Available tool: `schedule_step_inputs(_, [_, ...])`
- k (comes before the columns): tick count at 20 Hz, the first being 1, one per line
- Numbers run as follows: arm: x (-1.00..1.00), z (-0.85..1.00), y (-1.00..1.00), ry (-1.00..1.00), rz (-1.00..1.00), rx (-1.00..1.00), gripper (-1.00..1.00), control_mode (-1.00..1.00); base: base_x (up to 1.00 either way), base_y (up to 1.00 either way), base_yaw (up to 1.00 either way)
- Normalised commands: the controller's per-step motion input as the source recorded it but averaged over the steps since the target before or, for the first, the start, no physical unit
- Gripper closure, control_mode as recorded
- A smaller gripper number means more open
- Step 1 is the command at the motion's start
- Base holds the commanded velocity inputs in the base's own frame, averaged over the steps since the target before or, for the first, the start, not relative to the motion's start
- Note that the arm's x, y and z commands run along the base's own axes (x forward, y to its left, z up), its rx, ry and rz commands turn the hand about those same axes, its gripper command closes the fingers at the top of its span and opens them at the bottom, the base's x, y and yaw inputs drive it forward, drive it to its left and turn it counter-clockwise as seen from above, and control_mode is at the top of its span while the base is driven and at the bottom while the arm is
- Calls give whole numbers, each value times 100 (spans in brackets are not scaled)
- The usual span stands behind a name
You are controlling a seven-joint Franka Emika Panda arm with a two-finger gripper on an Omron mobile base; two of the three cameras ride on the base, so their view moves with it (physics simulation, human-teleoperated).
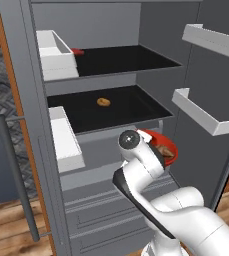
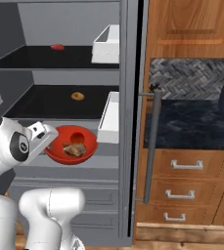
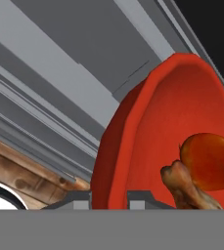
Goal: Pick the chicken drumstick and tomato from their plates and place them in the bowl. Then put the bowl in the fridge.
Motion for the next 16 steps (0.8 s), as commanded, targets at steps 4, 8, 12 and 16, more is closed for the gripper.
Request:
schedule_step_inputs(4, [0, 0, 0, 0, 0, 0, 100, 100, 0, 1, 2])
schedule_step_inputs(8, [0, 0, 0, 0, 0, 0, 100, 100, 0, 0, 0])
schedule_step_inputs(12, [0, 0, 0, 0, 0, 0, 100, 100, 0, 0, 0])
schedule_step_inputs(16, [0, 0, 0, 0, 0, 0, 100, 100, 0, 0, 0])
